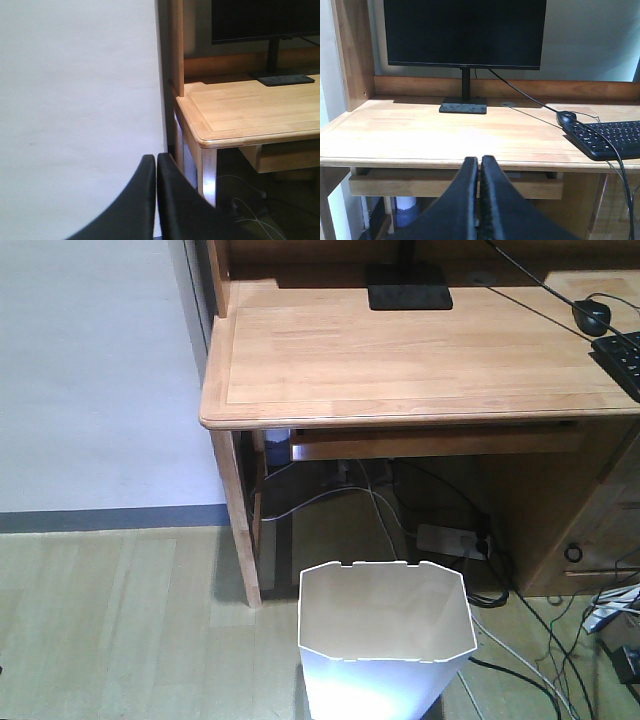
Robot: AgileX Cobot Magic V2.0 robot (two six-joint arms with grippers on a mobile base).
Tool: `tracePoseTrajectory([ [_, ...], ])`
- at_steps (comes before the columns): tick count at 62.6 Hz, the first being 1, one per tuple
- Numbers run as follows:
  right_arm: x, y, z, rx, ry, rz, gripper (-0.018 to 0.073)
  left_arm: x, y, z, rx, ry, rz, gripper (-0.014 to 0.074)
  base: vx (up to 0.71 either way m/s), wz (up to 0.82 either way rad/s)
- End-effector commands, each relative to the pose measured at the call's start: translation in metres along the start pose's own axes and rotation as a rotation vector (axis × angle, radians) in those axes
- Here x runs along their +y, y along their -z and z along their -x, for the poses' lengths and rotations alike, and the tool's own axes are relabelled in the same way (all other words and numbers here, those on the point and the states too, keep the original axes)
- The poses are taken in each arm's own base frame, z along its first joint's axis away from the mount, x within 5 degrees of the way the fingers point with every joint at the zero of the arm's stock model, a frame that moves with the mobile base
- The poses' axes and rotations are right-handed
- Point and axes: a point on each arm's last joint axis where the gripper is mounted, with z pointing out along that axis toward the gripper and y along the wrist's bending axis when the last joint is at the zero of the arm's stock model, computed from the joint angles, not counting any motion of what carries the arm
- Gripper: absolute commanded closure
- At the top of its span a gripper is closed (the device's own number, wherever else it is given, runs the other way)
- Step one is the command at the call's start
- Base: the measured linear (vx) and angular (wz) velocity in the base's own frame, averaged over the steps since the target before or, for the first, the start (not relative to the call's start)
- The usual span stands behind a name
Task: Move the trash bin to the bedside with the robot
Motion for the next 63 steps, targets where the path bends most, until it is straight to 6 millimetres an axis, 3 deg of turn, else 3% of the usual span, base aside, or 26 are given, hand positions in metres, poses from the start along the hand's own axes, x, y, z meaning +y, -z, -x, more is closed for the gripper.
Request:
tracePoseTrajectory([
  [1, 0.0004, 0.0003, 0.0006, -0.064, 0.016, 0.003, 0.0568, -0.0005, 0.0022, 0.0150, -0.102, 0.006, -0.004, 0.0603, 0.00, 0.00],
  [63, 0.0005, 0.0004, 0.0023, -0.083, 0.016, 0.005, 0.0568, -0.0005, 0.0022, 0.0150, -0.102, 0.006, -0.004, 0.0603, 0.00, 0.00],
])
